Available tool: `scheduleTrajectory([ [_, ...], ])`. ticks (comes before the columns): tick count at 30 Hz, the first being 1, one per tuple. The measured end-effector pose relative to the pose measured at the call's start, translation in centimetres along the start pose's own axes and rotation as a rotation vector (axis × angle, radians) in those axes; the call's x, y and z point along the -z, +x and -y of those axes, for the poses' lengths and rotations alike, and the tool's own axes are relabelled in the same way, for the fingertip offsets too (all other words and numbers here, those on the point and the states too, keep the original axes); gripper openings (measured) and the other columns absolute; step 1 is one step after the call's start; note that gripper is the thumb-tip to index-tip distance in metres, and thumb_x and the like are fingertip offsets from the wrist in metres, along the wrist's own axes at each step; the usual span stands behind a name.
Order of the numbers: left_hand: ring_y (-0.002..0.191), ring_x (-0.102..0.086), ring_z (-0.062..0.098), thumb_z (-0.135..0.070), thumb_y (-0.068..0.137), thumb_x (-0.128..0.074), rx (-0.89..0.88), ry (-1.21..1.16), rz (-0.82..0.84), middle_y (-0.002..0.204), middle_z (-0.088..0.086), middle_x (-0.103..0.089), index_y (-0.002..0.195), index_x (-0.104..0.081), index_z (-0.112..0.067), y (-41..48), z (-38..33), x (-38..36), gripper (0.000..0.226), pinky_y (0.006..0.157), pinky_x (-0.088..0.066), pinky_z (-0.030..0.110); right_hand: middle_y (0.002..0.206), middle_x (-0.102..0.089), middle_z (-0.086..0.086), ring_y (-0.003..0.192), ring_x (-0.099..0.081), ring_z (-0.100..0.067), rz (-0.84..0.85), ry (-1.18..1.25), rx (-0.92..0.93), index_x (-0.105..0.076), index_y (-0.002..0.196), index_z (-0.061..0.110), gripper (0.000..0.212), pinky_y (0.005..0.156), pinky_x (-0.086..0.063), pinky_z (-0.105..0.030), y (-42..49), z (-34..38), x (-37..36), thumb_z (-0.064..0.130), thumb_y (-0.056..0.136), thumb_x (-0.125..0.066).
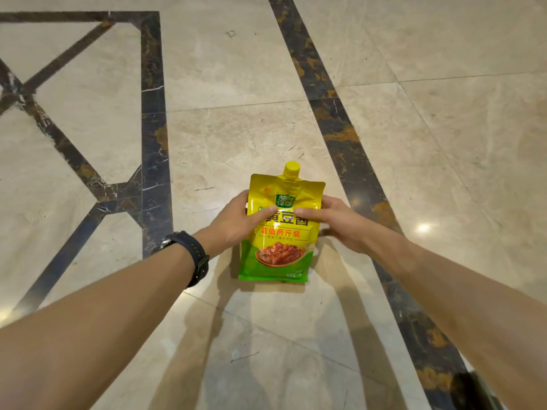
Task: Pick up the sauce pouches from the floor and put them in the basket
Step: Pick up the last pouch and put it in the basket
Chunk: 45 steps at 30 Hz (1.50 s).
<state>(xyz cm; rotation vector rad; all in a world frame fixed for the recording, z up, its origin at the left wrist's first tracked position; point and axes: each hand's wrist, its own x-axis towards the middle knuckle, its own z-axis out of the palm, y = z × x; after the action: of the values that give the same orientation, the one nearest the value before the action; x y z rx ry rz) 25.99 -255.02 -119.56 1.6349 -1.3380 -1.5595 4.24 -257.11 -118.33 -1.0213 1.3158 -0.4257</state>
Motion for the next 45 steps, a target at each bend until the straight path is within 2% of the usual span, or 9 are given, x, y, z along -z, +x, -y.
scheduleTrajectory([
  [4, 0.092, -0.072, 0.025, -0.077, 0.069, -0.062, 0.187, 0.016, -0.135, 0.105, 0.002, -0.073, 0.110, -0.056, -0.026, -1.3, 1.8, -0.8, 0.065, 0.088, -0.057, 0.049, 0.111, -0.075, 0.001, 0.095, -0.074, -0.021, 0.007, 0.112, -0.145, -0.058, 0.128, 0.025, 0.052, 0.077, -0.059, -0.036, -1.0, -2.9, -2.6, 0.026, 0.080, -0.079],
  [10, 0.068, -0.068, 0.006, -0.049, 0.099, -0.051, 0.299, -0.228, -0.229, 0.105, 0.000, -0.068, 0.124, -0.043, -0.023, -8.1, -3.4, -1.7, 0.036, 0.054, -0.051, 0.021, 0.113, -0.073, -0.004, 0.089, -0.075, -0.019, -0.212, 0.337, -0.048, -0.052, 0.137, 0.020, 0.055, 0.070, -0.060, -0.031, -7.0, 0.3, -5.4, 0.019, 0.087, -0.074],
  [17, 0.073, -0.070, -0.007, -0.023, 0.106, -0.046, 0.174, -0.216, -0.167, 0.075, -0.039, -0.066, 0.156, -0.014, -0.038, -23.9, -23.3, 0.1, 0.061, 0.065, -0.056, 0.015, 0.142, -0.056, 0.003, 0.116, -0.065, -0.017, -0.238, 0.356, 0.033, -0.022, 0.155, 0.038, 0.068, 0.090, -0.058, -0.039, -26.7, 15.4, -4.2, 0.019, 0.100, -0.057],
  [22, 0.107, -0.064, -0.004, -0.028, 0.105, -0.045, 0.124, -0.219, -0.148, 0.139, -0.021, -0.054, 0.151, -0.025, -0.049, -35.5, -42.0, 1.8, 0.054, 0.086, -0.057, 0.022, 0.147, -0.050, 0.012, 0.128, -0.056, -0.010, -0.232, 0.271, 0.089, -0.029, 0.151, 0.047, 0.061, 0.102, -0.050, -0.041, -43.4, 30.3, -1.1, 0.025, 0.100, -0.056],
  [27, 0.108, -0.049, -0.028, -0.025, 0.101, -0.054, -0.082, -0.170, 0.088, 0.135, -0.035, -0.038, 0.148, -0.028, -0.044, -44.9, -56.3, 2.7, 0.057, 0.079, -0.048, 0.004, 0.132, -0.060, 0.005, 0.109, -0.062, 0.002, -0.399, 0.243, 0.189, -0.054, 0.133, 0.032, 0.038, 0.090, -0.053, -0.020, -57.3, 42.4, 1.2, 0.016, 0.099, -0.058],
  [31, 0.110, -0.056, -0.018, -0.032, 0.093, -0.064, -0.249, -0.070, 0.250, 0.130, -0.033, -0.048, 0.142, -0.041, -0.037, -48.8, -61.6, 1.9, 0.055, 0.085, -0.050, 0.010, 0.133, -0.062, 0.004, 0.118, -0.063, -0.018, -0.568, 0.306, 0.242, -0.059, 0.123, 0.047, 0.041, 0.097, -0.054, -0.041, -65.4, 45.4, 1.2, 0.021, 0.093, -0.068],
  [36, 0.109, -0.067, 0.008, -0.044, 0.084, -0.068, -0.319, -0.005, 0.554, 0.131, -0.011, -0.061, 0.135, -0.047, -0.041, -51.6, -65.0, -1.3, 0.055, 0.091, -0.058, 0.043, 0.129, -0.064, 0.001, 0.106, -0.069, -0.015, -0.876, 0.486, 0.248, -0.058, 0.130, 0.040, 0.044, 0.082, -0.060, -0.034, -74.1, 44.2, -0.2, 0.022, 0.091, -0.070],
  [41, 0.109, -0.066, 0.008, -0.061, 0.078, -0.071, -0.441, 0.150, 0.769, 0.127, -0.018, -0.061, 0.121, -0.052, -0.055, -57.0, -65.7, -8.1, 0.048, 0.093, -0.057, 0.044, 0.121, -0.066, 0.002, 0.096, -0.069, -0.005, -1.224, 0.629, 0.256, -0.057, 0.126, 0.035, 0.042, 0.078, -0.057, -0.023, -83.5, 39.4, -3.0, 0.017, 0.091, -0.069],
  [45, 0.114, -0.060, 0.002, -0.034, 0.092, -0.069, -0.544, 0.293, 1.005, 0.130, -0.016, -0.059, 0.119, -0.053, -0.053, -64.7, -65.1, -15.0, 0.038, 0.098, -0.053, 0.031, 0.118, -0.069, 0.003, 0.098, -0.071, -0.010, -1.475, 0.806, 0.246, -0.058, 0.129, 0.036, 0.044, 0.076, -0.059, -0.027, -92.4, 34.2, -6.7, 0.018, 0.091, -0.070],
])
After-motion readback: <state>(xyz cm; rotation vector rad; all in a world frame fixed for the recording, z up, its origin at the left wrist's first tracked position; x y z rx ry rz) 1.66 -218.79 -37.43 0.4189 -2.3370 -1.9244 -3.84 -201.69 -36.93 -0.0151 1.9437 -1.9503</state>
